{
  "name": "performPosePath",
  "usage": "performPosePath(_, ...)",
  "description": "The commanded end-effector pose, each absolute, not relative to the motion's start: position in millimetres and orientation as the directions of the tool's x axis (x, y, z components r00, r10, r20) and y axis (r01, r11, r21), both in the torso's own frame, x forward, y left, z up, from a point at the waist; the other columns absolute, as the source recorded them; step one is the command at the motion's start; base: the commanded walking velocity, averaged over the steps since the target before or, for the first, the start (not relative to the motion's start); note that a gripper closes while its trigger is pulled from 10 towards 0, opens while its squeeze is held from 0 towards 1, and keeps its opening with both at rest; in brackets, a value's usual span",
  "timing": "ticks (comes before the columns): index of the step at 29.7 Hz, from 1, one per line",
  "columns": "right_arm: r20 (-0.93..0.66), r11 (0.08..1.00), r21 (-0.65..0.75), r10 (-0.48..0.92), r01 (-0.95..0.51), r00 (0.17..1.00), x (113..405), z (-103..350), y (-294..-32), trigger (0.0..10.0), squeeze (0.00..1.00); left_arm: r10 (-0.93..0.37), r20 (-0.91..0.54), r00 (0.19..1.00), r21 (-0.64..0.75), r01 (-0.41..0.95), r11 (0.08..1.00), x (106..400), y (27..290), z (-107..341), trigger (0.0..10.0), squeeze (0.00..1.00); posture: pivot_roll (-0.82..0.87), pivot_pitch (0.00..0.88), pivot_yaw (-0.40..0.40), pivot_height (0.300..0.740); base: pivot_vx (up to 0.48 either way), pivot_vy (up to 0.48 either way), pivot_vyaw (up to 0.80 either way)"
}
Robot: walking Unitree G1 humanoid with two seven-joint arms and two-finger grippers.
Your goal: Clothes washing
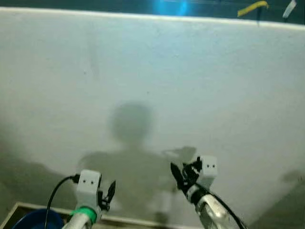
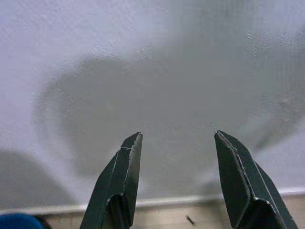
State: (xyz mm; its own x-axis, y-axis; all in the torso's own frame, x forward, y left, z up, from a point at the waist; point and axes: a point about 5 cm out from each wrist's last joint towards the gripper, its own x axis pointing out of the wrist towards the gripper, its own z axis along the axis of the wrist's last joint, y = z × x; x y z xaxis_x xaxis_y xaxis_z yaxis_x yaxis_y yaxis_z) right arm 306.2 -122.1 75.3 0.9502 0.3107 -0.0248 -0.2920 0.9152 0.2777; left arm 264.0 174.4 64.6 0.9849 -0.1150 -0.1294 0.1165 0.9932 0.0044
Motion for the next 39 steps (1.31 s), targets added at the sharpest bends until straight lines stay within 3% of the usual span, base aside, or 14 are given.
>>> performPosePath(1, -0.049, 0.914, 0.251, 0.341, -0.319, 0.939, 297.6, 73.7, -123.3, 10.0, 0.0, -0.086, -0.118, 0.989, 0.034, 0.09, 0.995, 260.4, 177.3, 70.1, 10.0, 0.0, -0.02, 0.013, -0.029, 0.74, 0.0, 0.0, 0.0)
performPosePath(7, -0.079, 0.914, 0.212, 0.368, -0.345, 0.927, 291.7, 77.3, -120.7, 10.0, 0.0, -0.059, -0.129, 0.99, 0.03, 0.064, 0.998, 260.6, 178.5, 74.4, 10.0, 0.0, -0.02, 0.013, -0.03, 0.74, 0.0, 0.0, 0.0)
performPosePath(8, -0.084, 0.919, 0.132, 0.385, -0.373, 0.919, 292.9, 77.7, -118.8, 10.0, 0.0, -0.079, -0.127, 0.989, 0.075, 0.089, 0.993, 262.3, 178.4, 76.5, 10.0, 0.0, -0.02, 0.006, -0.038, 0.74, 0.0, 0.0, -0.8)
performPosePath(11, -0.071, 0.924, 0.105, 0.376, -0.368, 0.924, 294.6, 83.4, -117.7, 10.0, 0.0, -0.084, -0.136, 0.987, 0.086, 0.096, 0.992, 262.6, 178.5, 80.0, 10.0, 0.0, -0.02, 0.006, -0.04, 0.74, 0.0, 0.0, -0.8)
performPosePath(15, -0.048, 0.91, 0.13, 0.403, -0.395, 0.914, 294.5, 88.3, -116.7, 10.0, 0.0, -0.068, -0.124, 0.99, 0.114, 0.082, 0.99, 264.0, 180.0, 83.3, 10.0, 0.0, 0.0, 0.003, -0.043, 0.74, 0.0, 0.0, -0.8)
performPosePath(19, -0.009, 0.92, 0.208, 0.34, -0.331, 0.94, 297.6, 98.8, -120.9, 10.0, 0.0, -0.047, -0.115, 0.992, 0.079, 0.056, 0.995, 264.7, 182.0, 89.1, 10.0, 0.0, 0.0, 0.0, -0.037, 0.74, 0.0, 0.0, -0.8)
performPosePath(25, -0.048, 0.916, 0.193, 0.368, -0.352, 0.929, 296.2, 94.5, -120.4, 10.0, 0.0, -0.052, -0.107, 0.993, 0.07, 0.06, 0.996, 270.7, 178.2, 92.5, 10.0, 0.0, -0.02, 0.0, -0.035, 0.74, 0.0, 0.0, -0.8)
performPosePath(31, -0.055, 0.939, 0.184, 0.305, -0.291, 0.951, 298.8, 93.1, -128.2, 10.0, 0.0, -0.136, -0.101, 0.986, 0.151, 0.151, 0.977, 278.7, 166.2, 97.9, 10.0, 0.0, -0.01, 0.007, -0.041, 0.74, 0.0, 0.0, -0.8)
performPosePath(39, -0.06, 0.937, 0.194, 0.305, -0.289, 0.95, 301.9, 96.4, -124.9, 10.0, 0.0, -0.14, -0.082, 0.987, 0.138, 0.15, 0.979, 284.9, 170.2, 107.4, 10.0, 0.0, -0.02, 0.011, -0.03, 0.74, 0.0, 0.0, -0.8)
